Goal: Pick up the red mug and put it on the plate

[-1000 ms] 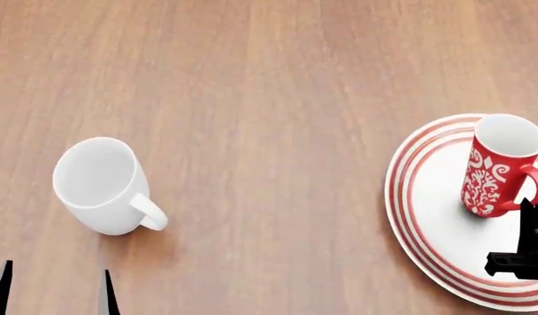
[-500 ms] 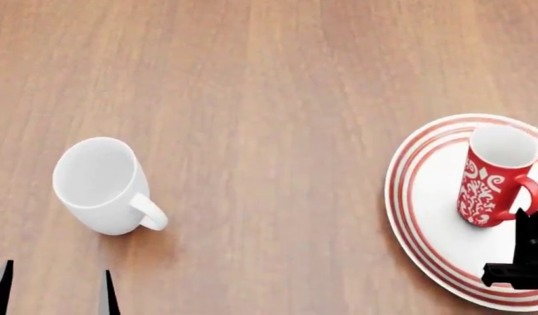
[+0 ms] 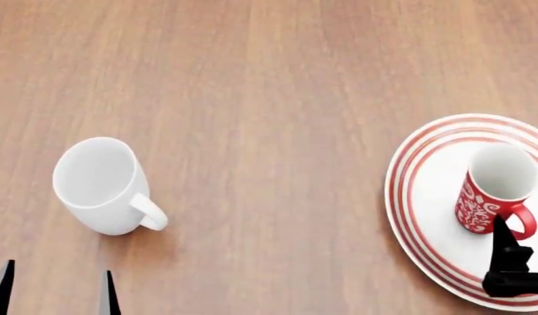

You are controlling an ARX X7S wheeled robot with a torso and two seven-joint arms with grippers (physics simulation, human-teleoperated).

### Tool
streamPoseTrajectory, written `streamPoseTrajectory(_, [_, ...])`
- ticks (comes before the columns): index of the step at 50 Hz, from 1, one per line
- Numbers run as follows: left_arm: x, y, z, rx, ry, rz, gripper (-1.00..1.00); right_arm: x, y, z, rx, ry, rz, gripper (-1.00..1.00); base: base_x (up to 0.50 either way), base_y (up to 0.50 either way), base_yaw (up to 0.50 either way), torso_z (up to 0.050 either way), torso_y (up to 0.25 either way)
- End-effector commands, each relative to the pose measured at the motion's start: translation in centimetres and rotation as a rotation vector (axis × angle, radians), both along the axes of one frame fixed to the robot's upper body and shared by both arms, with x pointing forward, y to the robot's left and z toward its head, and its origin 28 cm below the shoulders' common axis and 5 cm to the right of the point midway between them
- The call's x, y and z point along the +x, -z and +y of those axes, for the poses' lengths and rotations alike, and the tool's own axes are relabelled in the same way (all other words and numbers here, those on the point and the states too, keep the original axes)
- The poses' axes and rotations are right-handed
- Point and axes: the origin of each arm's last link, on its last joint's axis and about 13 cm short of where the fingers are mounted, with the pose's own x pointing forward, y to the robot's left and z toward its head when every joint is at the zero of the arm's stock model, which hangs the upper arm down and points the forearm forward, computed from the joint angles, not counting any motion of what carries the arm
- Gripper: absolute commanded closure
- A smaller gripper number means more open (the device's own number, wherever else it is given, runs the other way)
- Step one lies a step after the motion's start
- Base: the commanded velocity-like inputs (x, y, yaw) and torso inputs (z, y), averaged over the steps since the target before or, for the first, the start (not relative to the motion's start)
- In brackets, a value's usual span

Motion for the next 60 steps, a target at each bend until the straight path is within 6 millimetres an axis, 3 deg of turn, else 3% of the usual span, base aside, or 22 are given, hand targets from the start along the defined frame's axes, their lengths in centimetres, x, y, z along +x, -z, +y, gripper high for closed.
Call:
streamPoseTrajectory(1, [0.0, 0.0, 0.0, 0.002, 0.001, -0.002, -1.0, -0.4, 1.3, 0.1, 0.007, -0.005, 0.04, -1.0, 0.0, 0.0, 0.0, 0.0, 0.0])
streamPoseTrajectory(19, [0.0, 0.0, 0.0, 0.0, -0.004, -0.007, -1.0, -1.1, 1.6, -0.4, 0.02, -0.003, 0.026, -1.0, 0.0, 0.0, 0.0, 0.0, 0.0])
streamPoseTrajectory(48, [0.0, 0.0, 0.0, -0.001, -0.002, -0.019, -1.0, -4.0, -2.3, -0.2, -0.009, -0.091, -0.102, -1.0, 0.0, 0.0, 0.0, 0.0, 0.0])
streamPoseTrajectory(60, [0.0, 0.0, 0.0, -0.002, -0.002, -0.021, -1.0, -4.3, -4.8, 1.1, -0.021, -0.153, -0.172, -1.0, 0.0, 0.0, 0.0, 0.0, 0.0])
